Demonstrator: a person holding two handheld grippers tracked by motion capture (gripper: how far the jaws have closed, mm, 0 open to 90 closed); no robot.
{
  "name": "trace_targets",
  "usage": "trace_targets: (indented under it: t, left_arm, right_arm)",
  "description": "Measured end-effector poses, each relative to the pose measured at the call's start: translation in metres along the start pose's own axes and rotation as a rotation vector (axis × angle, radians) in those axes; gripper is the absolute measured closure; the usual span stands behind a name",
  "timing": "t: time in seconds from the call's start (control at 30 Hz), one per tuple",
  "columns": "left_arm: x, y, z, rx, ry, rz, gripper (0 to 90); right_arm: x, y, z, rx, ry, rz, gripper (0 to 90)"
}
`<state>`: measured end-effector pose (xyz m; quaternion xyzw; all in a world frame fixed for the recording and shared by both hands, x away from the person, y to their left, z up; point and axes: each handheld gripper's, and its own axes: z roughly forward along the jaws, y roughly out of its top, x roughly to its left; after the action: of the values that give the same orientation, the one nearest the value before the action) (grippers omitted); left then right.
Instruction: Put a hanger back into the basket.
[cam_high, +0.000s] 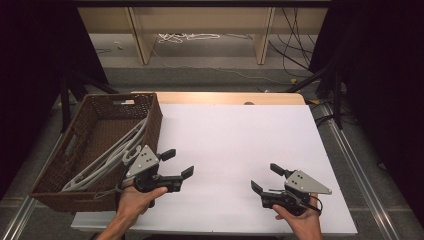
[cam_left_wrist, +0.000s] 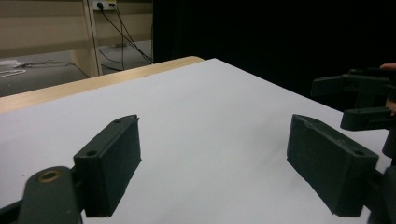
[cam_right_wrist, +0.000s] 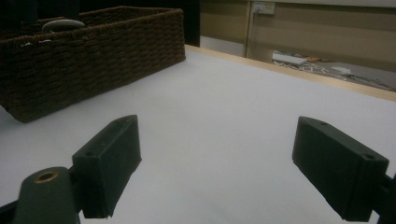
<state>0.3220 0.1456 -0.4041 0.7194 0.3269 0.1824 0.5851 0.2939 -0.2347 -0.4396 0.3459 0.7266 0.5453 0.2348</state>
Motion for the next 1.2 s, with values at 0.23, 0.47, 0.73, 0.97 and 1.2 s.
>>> trace_targets:
  t: [0.23,0.47,0.73,0.97,1.2]
  left_arm:
    - [0.017,-0.005,-0.002,0.003,0.063,0.288,17.1]
    - [0.010,-0.016,-0.004,0.027,0.048,0.296,16.6]
    - [0.014,-0.031,-0.011,0.035,0.065,0.306,16.7]
    - [0.016,-0.034,-0.019,0.020,0.067,0.304,16.7]
    - [0.017,-0.034,-0.020,0.011,0.071,0.302,16.8]
  right_arm:
    - [0.000,0.000,0.001,-0.018,0.001,-0.018,16.2]
    - [0.003,0.001,0.001,-0.010,0.016,-0.021,16.2]
    - [0.007,0.001,0.001,-0.012,0.041,-0.023,16.1]
    - [0.011,0.003,-0.002,-0.018,0.034,-0.021,16.0]
    - [0.010,0.003,-0.004,-0.029,0.021,-0.013,16.0]
